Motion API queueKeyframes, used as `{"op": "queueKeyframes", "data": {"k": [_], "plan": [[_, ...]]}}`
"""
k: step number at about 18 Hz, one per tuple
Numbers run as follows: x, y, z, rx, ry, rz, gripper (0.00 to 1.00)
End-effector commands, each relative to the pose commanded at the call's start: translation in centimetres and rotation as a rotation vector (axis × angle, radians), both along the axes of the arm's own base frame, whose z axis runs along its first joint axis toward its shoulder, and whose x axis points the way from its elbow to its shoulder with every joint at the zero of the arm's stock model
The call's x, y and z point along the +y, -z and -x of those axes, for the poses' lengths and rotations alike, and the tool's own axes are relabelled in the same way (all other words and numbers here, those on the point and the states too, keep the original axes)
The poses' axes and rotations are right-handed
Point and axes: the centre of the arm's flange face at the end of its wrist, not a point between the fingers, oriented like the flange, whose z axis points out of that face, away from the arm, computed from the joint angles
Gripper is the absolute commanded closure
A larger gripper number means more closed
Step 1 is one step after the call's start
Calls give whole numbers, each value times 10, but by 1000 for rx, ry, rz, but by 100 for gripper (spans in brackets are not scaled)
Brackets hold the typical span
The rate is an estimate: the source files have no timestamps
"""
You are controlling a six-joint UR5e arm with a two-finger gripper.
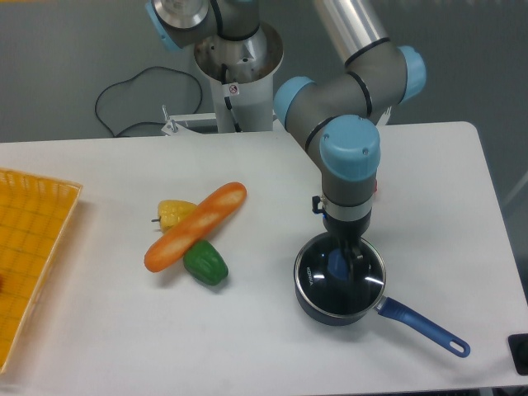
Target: Open the lid
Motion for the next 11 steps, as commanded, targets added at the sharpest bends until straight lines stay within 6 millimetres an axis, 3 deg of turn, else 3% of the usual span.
{"op": "queueKeyframes", "data": {"k": [4,11], "plan": [[5,-9,4,17,-3,-10,1],[18,-5,13,23,-9,-23,1]]}}
